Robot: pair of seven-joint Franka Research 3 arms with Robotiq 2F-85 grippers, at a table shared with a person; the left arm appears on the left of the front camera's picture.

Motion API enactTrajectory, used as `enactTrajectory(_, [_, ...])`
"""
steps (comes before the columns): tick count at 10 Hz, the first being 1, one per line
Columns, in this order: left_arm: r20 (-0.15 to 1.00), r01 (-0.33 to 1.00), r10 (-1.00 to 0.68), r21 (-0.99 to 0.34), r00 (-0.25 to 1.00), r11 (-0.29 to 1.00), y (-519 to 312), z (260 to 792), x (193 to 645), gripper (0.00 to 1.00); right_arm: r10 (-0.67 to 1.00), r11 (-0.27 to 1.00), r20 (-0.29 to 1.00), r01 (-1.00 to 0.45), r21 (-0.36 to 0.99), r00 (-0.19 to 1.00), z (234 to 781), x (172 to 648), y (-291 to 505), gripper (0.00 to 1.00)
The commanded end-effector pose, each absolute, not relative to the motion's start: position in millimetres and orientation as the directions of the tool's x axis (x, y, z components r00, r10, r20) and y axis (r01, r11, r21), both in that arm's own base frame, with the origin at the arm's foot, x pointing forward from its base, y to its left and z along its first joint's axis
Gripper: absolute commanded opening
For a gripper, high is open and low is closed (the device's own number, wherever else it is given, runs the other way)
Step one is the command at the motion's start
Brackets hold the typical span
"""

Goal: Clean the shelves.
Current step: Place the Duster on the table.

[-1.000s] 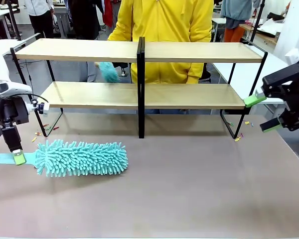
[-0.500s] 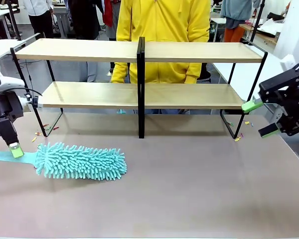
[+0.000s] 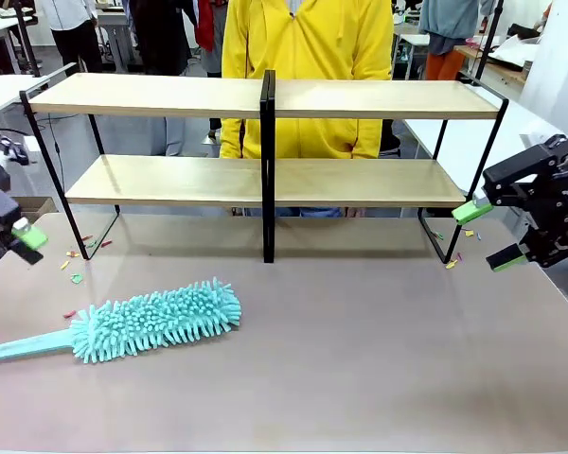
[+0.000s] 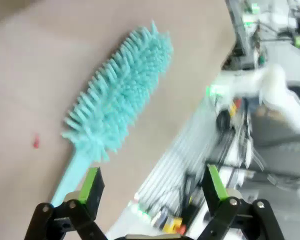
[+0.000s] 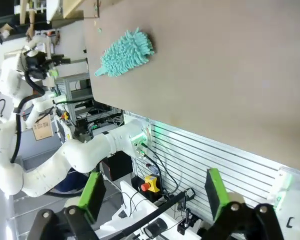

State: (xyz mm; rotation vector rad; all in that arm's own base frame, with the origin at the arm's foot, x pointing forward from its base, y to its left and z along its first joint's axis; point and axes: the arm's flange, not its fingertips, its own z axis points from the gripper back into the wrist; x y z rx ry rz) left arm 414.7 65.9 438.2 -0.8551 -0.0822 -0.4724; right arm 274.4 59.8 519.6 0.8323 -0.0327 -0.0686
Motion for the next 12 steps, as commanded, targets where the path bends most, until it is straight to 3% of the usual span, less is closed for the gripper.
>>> enactTrajectory(1, [0.372, 0.327, -0.048, -0.741, 0.927, 0.586, 60, 430, 404, 1.00, -0.041, 0.669, 0.016, 0.016, 0.743, 0.999, 525, 279, 62, 1.00])
enactTrajectory(4, [0.230, 0.210, 0.117, -0.965, 0.966, 0.157, 48, 422, 405, 1.00, -0.064, 0.652, -0.022, 0.058, 0.756, 0.998, 520, 280, 56, 1.00])
enactTrajectory(5, [0.186, 0.183, 0.091, -0.982, 0.978, 0.046, 46, 418, 402, 1.00, -0.071, 0.592, -0.052, 0.085, 0.802, 0.996, 518, 283, 51, 1.00])
enactTrajectory(7, [0.182, 0.206, 0.157, -0.965, 0.971, -0.161, 47, 416, 396, 1.00, -0.117, 0.298, -0.194, 0.221, 0.929, 0.974, 509, 293, 30, 1.00])
enactTrajectory(8, [0.155, 0.185, 0.167, -0.966, 0.974, -0.181, 49, 416, 394, 1.00, -0.171, 0.186, -0.271, 0.301, 0.935, 0.947, 503, 297, 19, 1.00])
enactTrajectory(9, [0.192, 0.199, 0.105, -0.978, 0.976, -0.058, 38, 420, 399, 1.00, -0.290, 0.139, -0.368, 0.419, 0.897, 0.883, 499, 304, 13, 1.00])
enactTrajectory(10, [0.192, 0.199, 0.105, -0.978, 0.976, -0.058, 38, 420, 399, 1.00, -0.115, 0.345, -0.186, 0.214, 0.914, 0.976, 512, 292, 27, 1.00])
enactTrajectory(12, [0.192, 0.199, 0.105, -0.978, 0.976, -0.058, 38, 420, 399, 1.00, -0.115, 0.345, -0.186, 0.214, 0.914, 0.976, 512, 292, 27, 1.00])
